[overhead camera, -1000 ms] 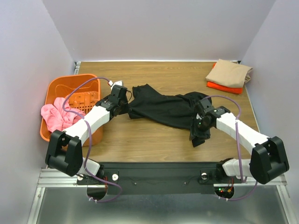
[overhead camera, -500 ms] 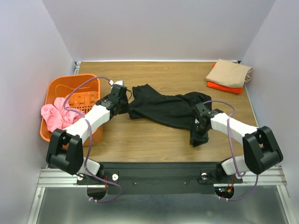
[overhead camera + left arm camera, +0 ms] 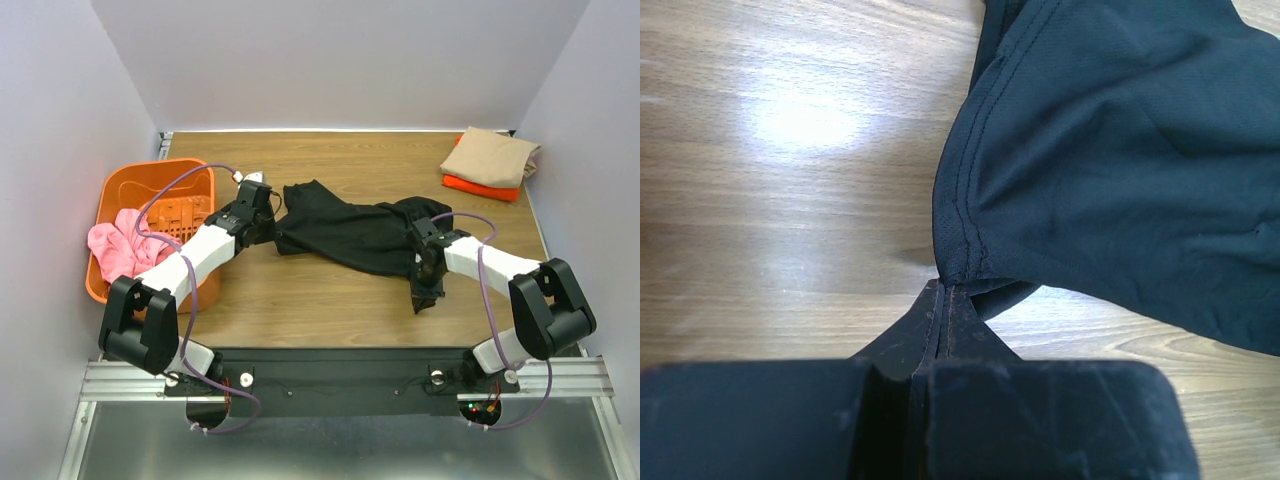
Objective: Fold and stack the t-shirts
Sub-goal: Flatten the tshirt out
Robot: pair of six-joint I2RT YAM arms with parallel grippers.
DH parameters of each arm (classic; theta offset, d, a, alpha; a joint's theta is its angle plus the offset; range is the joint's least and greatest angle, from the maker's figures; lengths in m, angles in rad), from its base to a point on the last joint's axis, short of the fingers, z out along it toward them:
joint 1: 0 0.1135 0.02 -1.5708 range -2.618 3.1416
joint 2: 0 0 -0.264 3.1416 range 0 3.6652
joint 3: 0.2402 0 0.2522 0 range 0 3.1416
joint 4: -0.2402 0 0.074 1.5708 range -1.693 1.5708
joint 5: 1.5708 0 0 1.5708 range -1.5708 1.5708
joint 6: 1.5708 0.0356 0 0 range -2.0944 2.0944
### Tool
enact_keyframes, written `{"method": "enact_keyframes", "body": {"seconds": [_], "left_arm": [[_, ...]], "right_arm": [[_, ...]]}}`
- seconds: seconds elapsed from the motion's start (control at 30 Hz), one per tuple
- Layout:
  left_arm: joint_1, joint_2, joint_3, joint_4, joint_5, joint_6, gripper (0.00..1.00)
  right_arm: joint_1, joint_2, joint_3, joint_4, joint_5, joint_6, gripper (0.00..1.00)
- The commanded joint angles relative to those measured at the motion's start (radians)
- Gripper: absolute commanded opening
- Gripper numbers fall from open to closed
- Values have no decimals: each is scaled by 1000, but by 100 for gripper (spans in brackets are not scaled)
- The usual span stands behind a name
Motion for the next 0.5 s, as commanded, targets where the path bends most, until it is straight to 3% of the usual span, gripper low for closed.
{"method": "enact_keyframes", "body": {"seconds": [0.0, 0.1, 0.27, 0.47], "left_arm": [[22, -22, 8, 27, -5, 15, 0], [40, -19, 10, 29, -6, 23, 0], [119, -7, 19, 29, -22, 61, 0], [221, 8, 44, 31, -3, 85, 0]], "right_arm": [[14, 35, 4, 87, 56, -2, 1], [15, 18, 38, 81, 64, -12, 1], [-11, 12, 293, -17, 78, -39, 0], [-175, 27, 513, -114, 84, -122, 0]]}}
